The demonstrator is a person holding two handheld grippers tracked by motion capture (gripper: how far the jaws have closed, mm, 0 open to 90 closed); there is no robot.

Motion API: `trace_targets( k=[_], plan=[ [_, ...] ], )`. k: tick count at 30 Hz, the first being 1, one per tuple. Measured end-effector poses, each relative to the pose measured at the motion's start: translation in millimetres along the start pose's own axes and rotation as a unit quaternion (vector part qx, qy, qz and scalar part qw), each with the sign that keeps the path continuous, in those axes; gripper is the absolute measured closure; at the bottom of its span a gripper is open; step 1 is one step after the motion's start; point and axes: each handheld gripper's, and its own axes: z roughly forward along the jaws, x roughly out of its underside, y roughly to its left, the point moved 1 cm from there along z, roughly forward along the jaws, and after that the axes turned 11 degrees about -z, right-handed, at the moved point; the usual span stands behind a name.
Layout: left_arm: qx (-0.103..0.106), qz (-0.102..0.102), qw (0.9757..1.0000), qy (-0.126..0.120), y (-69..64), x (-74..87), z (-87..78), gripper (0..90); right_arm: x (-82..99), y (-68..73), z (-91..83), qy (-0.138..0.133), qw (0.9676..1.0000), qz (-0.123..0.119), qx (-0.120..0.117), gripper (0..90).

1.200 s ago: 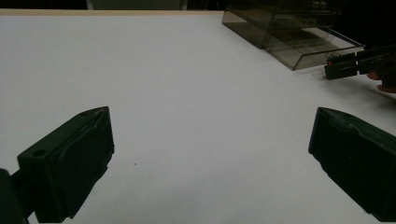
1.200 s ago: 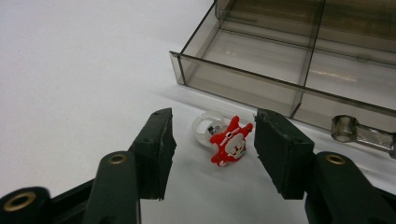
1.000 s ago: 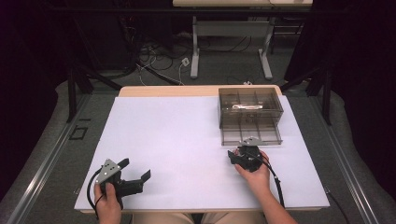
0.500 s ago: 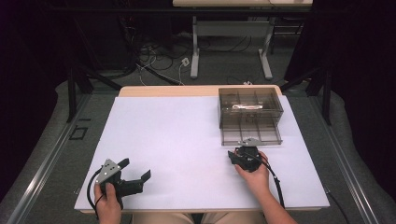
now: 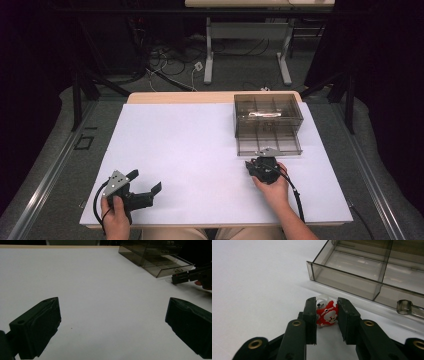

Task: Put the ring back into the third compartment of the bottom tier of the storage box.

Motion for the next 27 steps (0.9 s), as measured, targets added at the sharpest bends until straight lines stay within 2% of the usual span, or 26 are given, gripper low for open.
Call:
trace_targets(
  k=[20,27],
  plan=[
    [0.001,-0.002,1.0000,-0.001,0.0,0.3,0.6,0.2,-0.4,-2.0,-1.6,0.002,1.0000,-0.004,0.000,70.4],
    [0.001,-0.002,1.0000,0.000,0.2,0.2,0.4,0.2,-1.5,-2.9,-4.2,-0.002,1.0000,0.001,-0.003,70.5]
  ],
)
